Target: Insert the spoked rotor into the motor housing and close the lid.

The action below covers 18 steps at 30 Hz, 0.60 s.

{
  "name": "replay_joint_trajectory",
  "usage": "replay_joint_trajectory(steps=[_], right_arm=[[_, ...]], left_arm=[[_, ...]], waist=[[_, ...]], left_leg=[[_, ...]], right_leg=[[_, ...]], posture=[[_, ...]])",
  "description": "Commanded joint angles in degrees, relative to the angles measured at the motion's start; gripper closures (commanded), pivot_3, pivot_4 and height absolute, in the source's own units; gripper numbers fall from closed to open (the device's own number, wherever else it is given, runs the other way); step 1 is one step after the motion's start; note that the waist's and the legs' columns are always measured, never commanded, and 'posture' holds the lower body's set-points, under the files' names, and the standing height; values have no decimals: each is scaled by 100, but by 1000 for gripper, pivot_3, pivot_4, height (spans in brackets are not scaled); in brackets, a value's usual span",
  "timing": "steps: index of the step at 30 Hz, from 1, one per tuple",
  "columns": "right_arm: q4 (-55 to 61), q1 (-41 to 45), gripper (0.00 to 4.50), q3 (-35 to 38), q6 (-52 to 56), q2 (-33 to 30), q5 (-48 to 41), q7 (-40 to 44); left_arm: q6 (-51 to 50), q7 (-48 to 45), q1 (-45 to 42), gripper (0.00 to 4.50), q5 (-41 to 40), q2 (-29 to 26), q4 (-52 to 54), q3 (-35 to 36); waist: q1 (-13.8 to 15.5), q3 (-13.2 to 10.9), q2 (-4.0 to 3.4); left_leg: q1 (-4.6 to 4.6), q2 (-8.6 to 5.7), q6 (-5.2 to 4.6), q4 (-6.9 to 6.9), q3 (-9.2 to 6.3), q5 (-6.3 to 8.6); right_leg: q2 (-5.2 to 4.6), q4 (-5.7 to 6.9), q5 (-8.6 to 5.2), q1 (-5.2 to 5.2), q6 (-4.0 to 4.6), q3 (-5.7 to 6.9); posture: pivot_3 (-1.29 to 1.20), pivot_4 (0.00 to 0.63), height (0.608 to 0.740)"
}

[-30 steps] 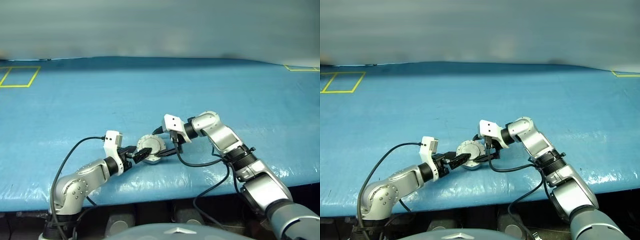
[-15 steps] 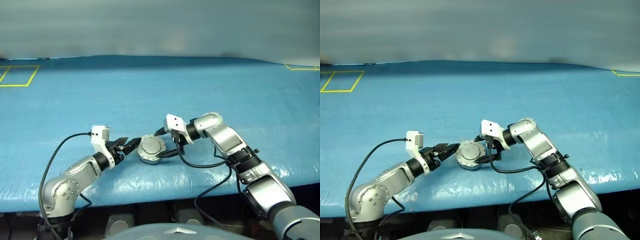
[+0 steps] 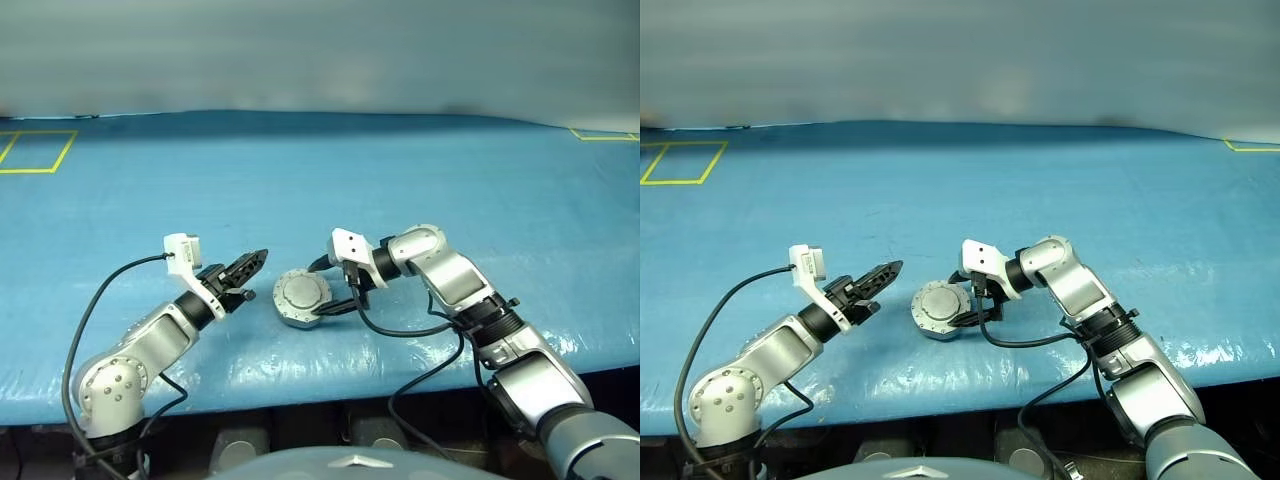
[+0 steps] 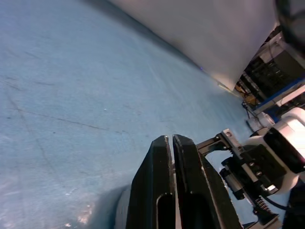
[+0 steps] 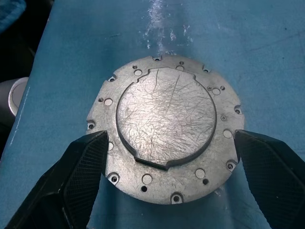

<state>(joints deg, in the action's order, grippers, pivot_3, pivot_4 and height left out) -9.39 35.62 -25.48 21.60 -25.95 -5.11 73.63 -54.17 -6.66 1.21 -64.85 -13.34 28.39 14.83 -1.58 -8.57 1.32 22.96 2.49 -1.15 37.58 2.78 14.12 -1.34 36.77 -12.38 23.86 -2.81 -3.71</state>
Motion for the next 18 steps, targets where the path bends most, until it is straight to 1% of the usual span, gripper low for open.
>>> replay_joint_trajectory(steps=[1,7,18], right_arm=[[-3,-58,0,-38,-23,23,9,-5],[21,-88,0,-42,-36,27,10,-25],[-4,-99,0,-57,-54,70,26,-48]], left_arm=[[-94,258,-37,4313,-441,178,-131,-113],[-185,740,108,4313,-901,237,-359,-107],[-434,1183,375,4313,-771,68,-394,-548]], waist=[[0,0,1],[-17,-1,2],[-21,-1,1]], left_leg=[[0,0,0,0,0,0],[-1,1,0,1,-1,0],[-1,0,1,1,-1,0]], right_leg=[[0,0,0,0,0,0],[1,2,0,0,0,0],[1,1,-1,0,1,-1]], posture=[[0,150,740],[0,150,740],[0,150,740]])
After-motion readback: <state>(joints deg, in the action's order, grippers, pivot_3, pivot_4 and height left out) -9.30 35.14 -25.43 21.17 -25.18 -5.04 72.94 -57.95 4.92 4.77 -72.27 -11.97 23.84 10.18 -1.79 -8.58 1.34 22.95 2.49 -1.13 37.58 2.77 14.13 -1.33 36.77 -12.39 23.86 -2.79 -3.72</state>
